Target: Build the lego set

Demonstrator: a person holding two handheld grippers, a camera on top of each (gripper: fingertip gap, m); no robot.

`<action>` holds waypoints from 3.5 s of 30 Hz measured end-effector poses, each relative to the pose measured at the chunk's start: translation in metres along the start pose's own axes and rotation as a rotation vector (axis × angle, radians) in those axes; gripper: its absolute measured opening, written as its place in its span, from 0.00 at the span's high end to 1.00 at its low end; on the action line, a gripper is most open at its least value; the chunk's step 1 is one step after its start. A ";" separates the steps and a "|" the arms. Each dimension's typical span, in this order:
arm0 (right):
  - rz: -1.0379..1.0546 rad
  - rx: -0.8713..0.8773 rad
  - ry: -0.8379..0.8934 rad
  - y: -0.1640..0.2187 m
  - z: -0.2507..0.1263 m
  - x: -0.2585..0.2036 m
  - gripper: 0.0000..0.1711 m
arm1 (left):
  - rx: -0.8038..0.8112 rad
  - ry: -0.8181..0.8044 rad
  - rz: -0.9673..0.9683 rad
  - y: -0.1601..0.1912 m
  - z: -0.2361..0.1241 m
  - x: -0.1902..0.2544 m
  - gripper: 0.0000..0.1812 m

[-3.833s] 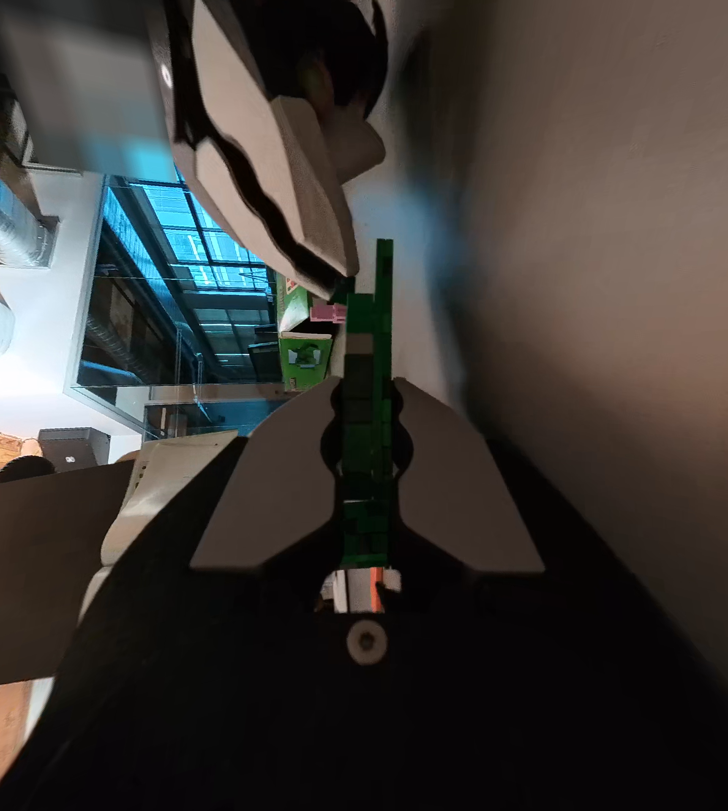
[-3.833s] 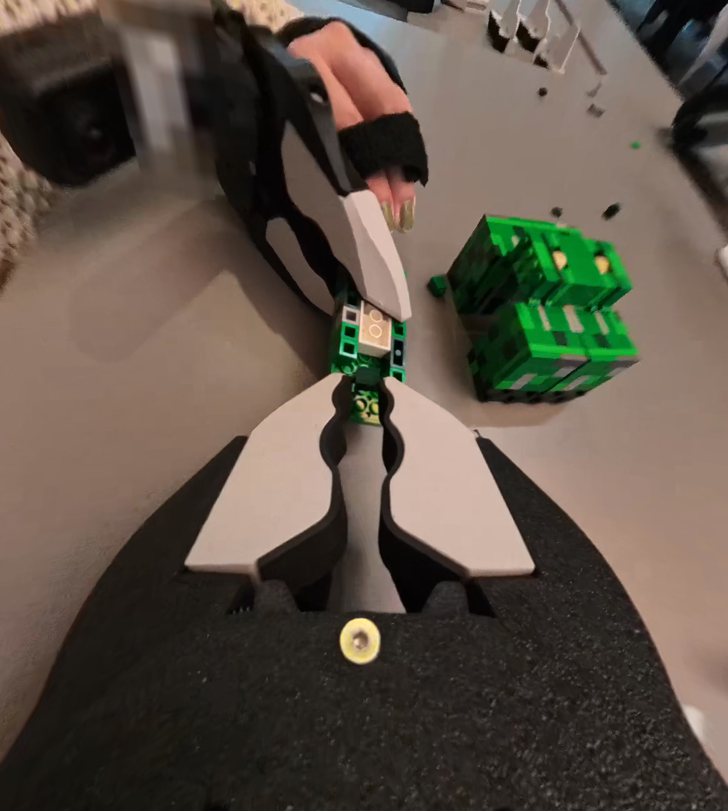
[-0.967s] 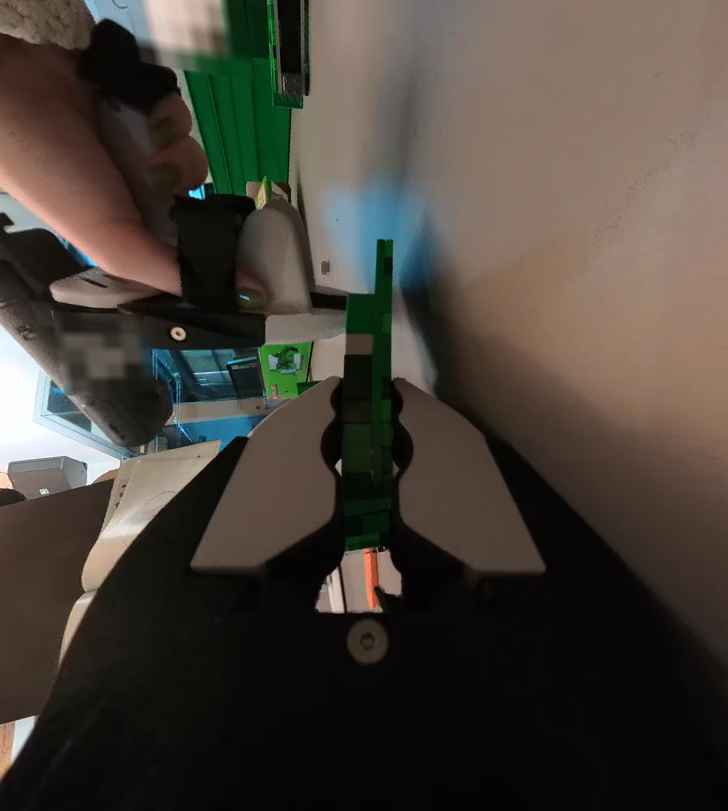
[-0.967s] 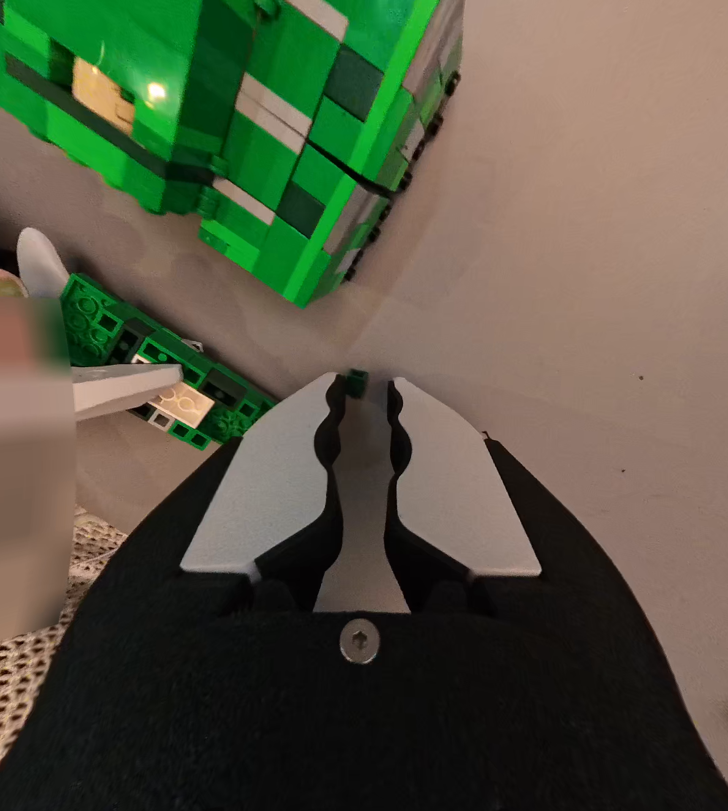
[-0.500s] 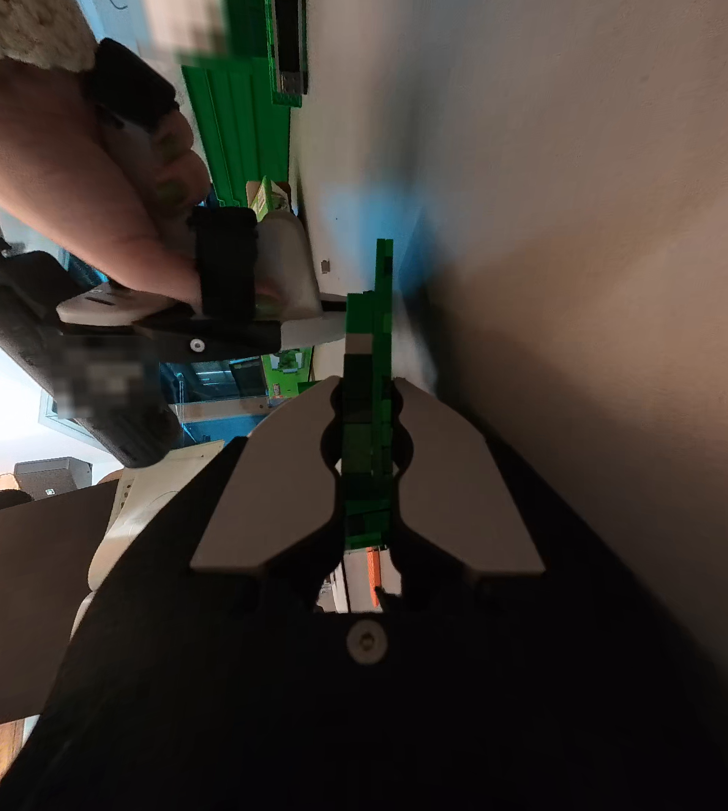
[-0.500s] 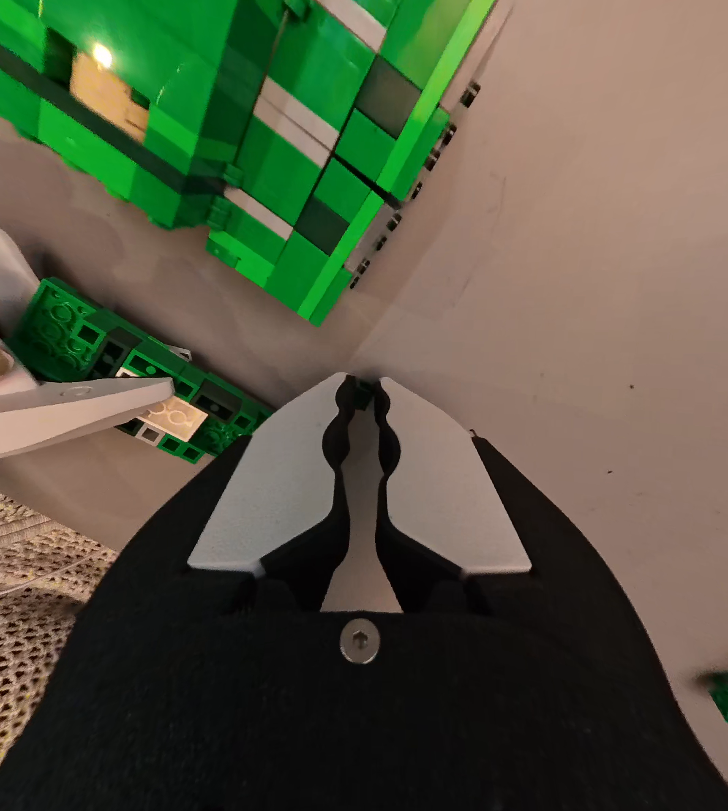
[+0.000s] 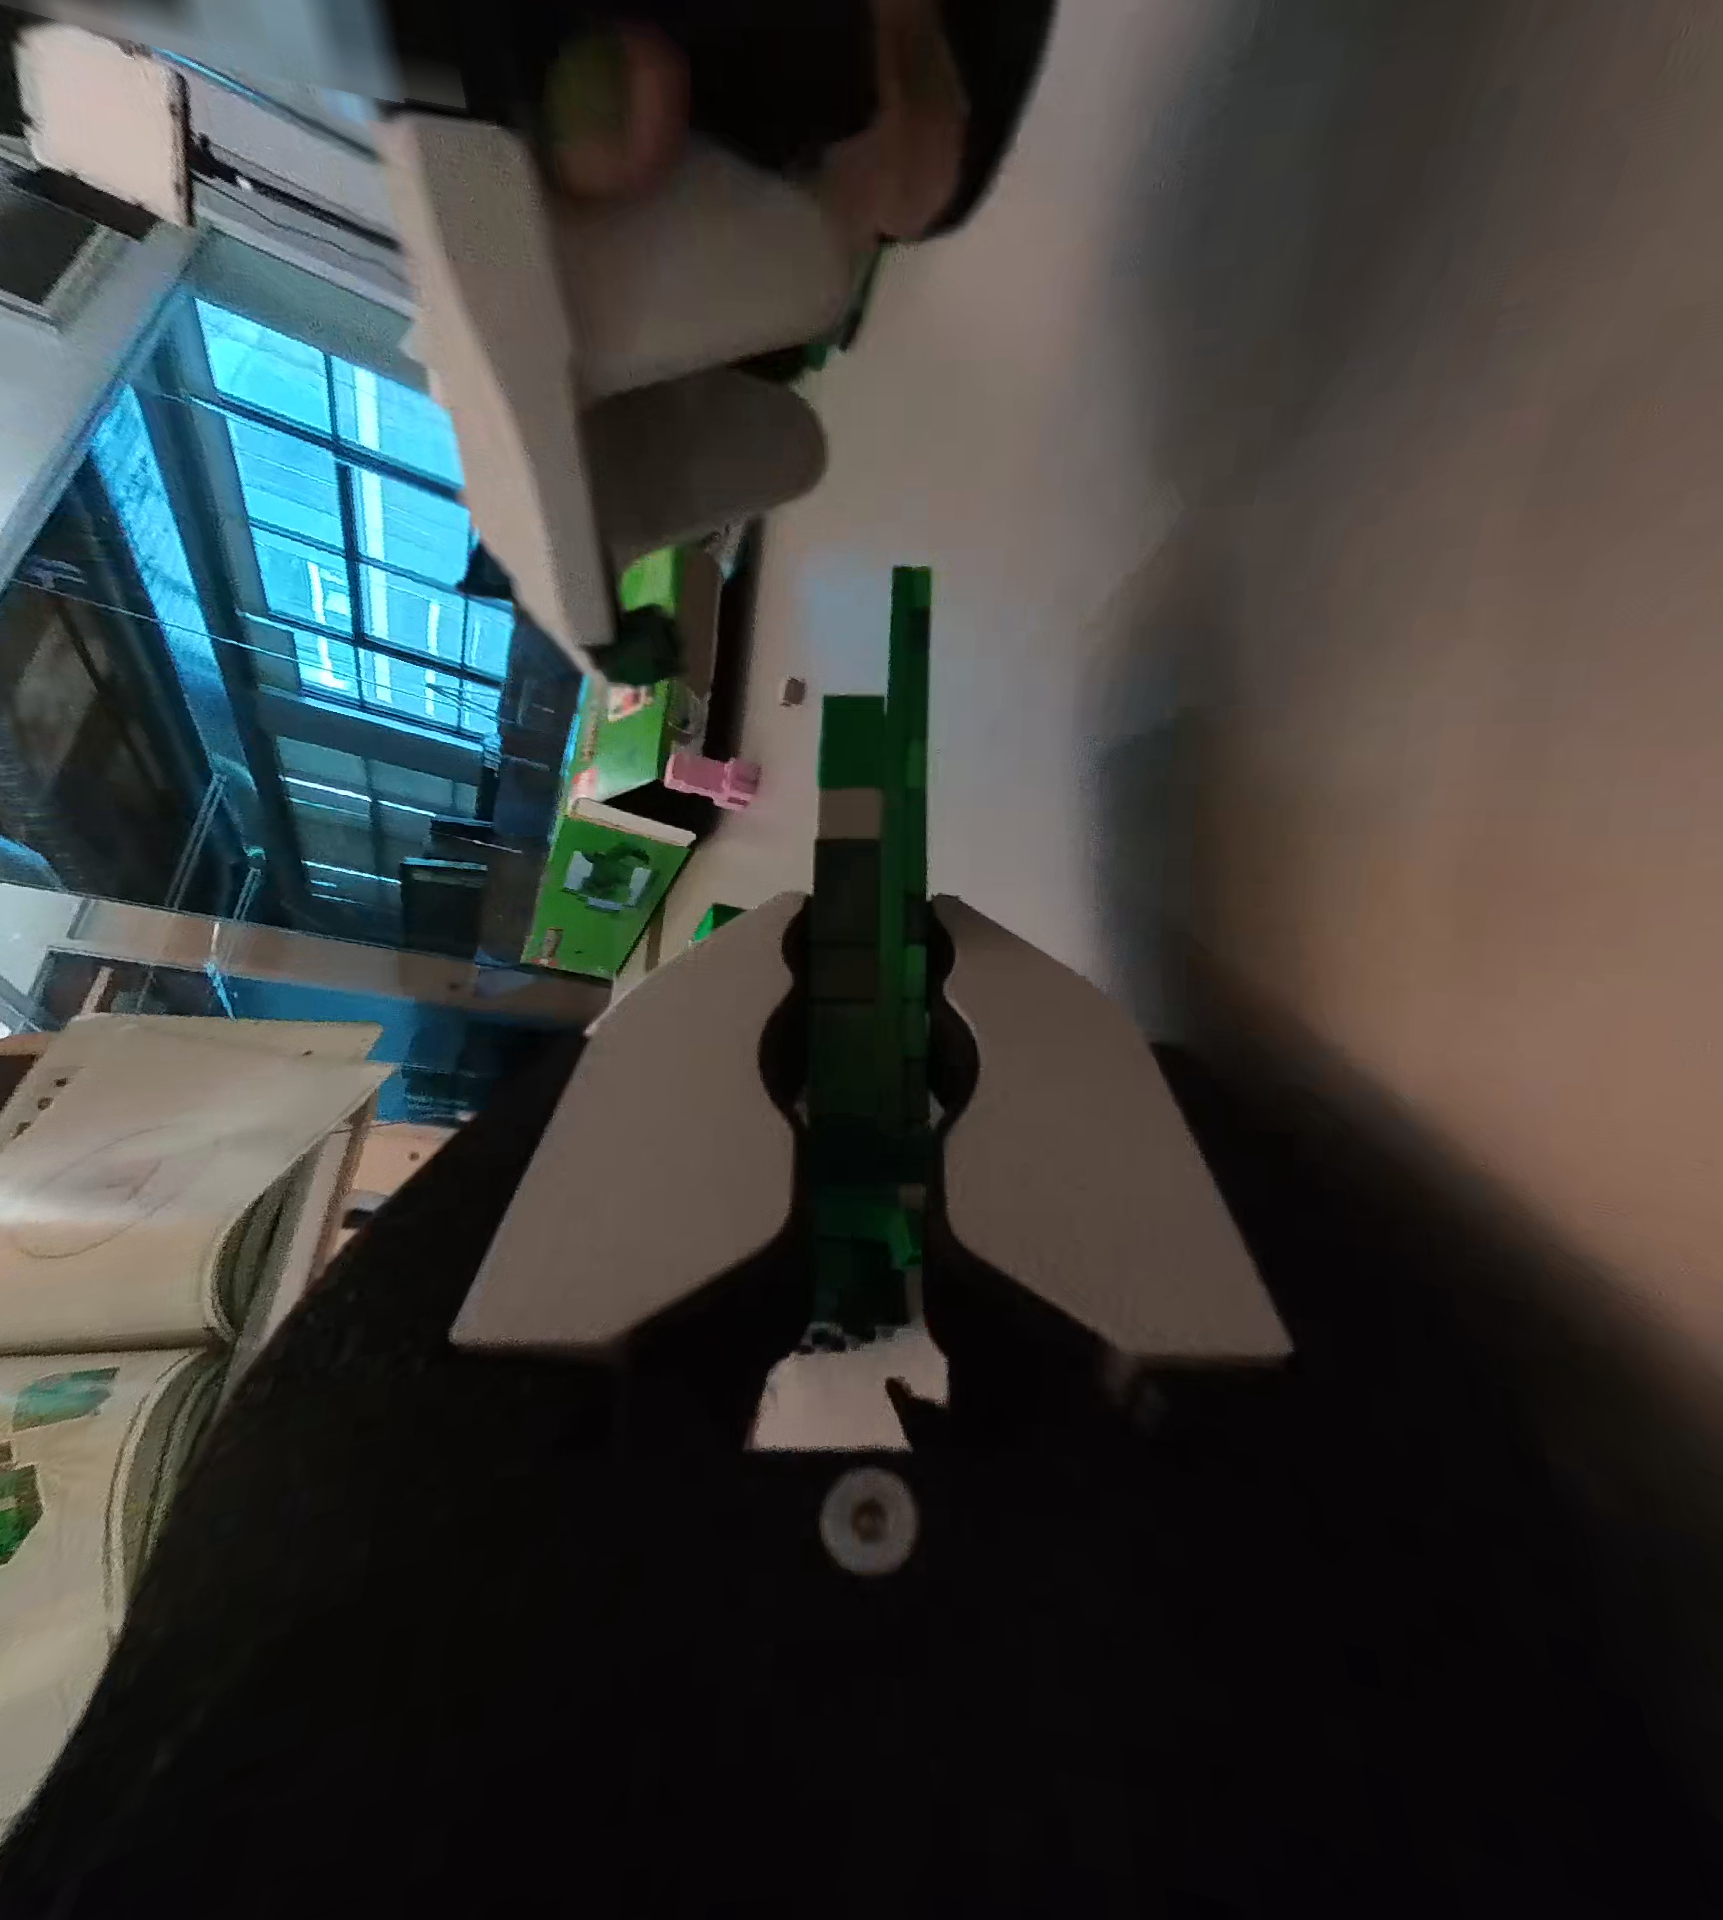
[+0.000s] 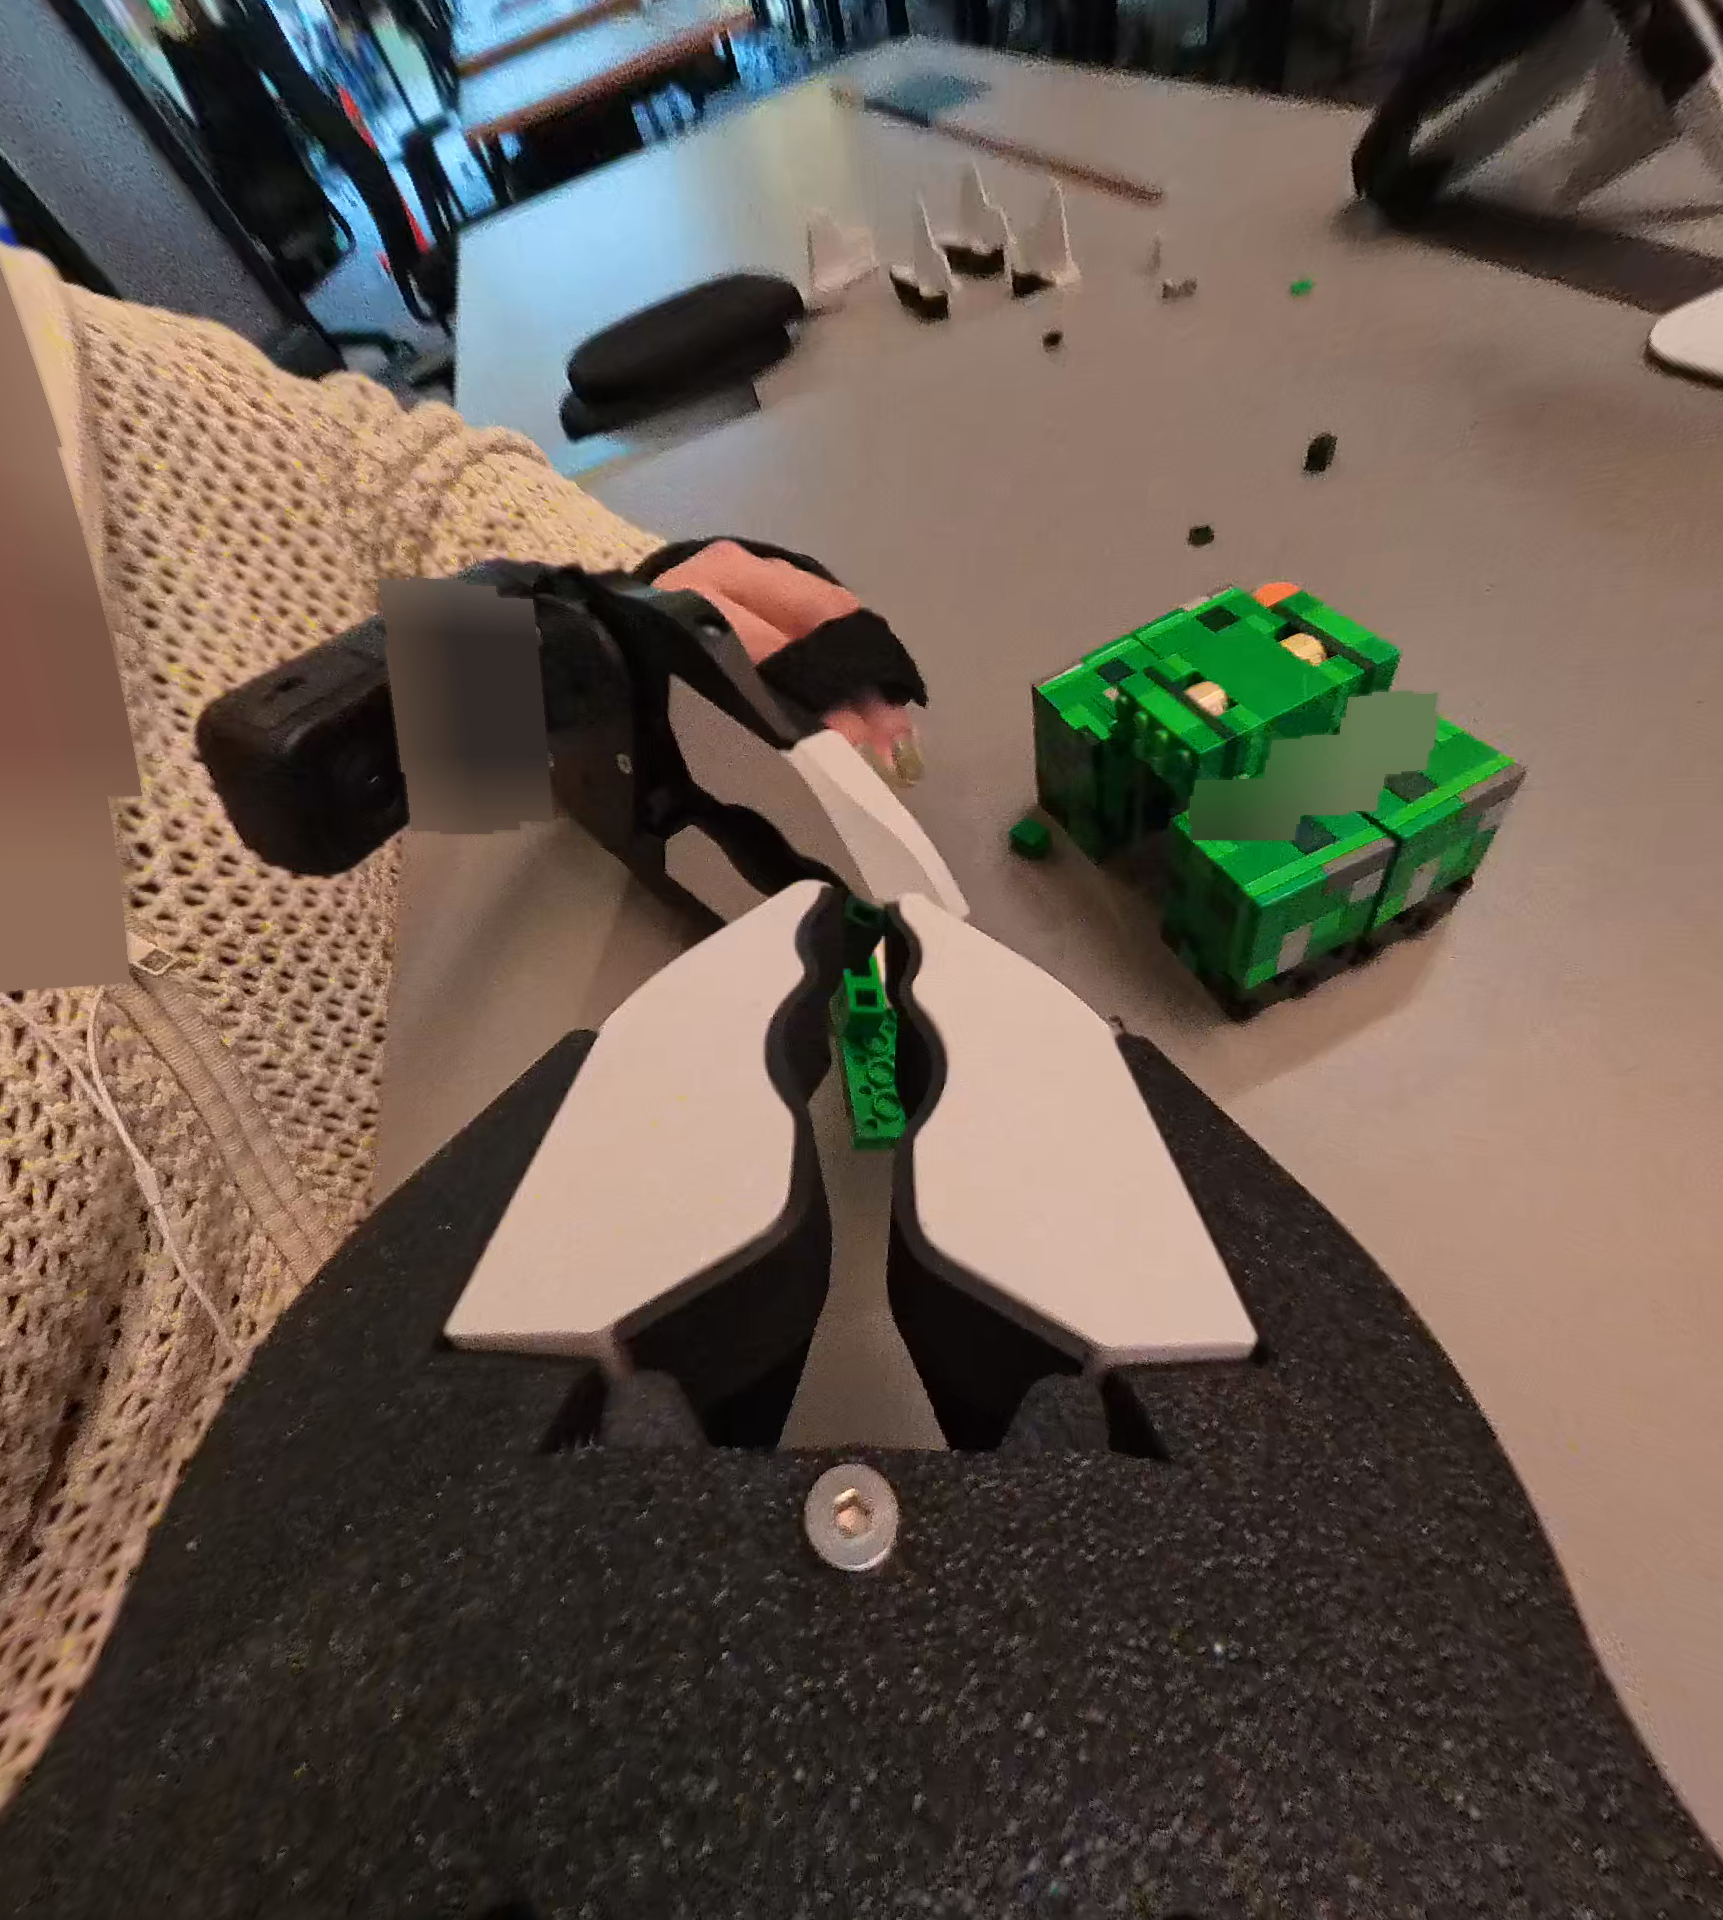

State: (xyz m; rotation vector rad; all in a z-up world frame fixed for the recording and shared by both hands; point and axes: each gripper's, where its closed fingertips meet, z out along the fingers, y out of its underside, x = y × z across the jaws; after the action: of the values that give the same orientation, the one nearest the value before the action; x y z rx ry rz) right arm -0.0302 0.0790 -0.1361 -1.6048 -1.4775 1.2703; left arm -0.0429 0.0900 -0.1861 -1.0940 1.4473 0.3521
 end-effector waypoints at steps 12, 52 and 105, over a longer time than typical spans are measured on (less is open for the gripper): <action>-0.120 0.137 -0.043 0.015 0.007 -0.005 0.96 | 0.045 -0.069 0.027 -0.003 -0.003 -0.010 0.90; -0.238 0.149 -0.077 0.020 0.006 -0.019 0.94 | 0.097 -0.107 0.080 -0.014 -0.010 -0.012 0.91; -1.355 -0.318 0.830 0.026 0.018 0.016 0.90 | -0.027 -0.108 0.118 0.003 -0.007 -0.013 0.91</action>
State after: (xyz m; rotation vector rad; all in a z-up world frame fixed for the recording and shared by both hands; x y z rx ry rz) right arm -0.0375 0.0865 -0.1699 -0.6912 -1.6245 -0.3629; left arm -0.0519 0.0911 -0.1741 -0.9985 1.4177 0.5087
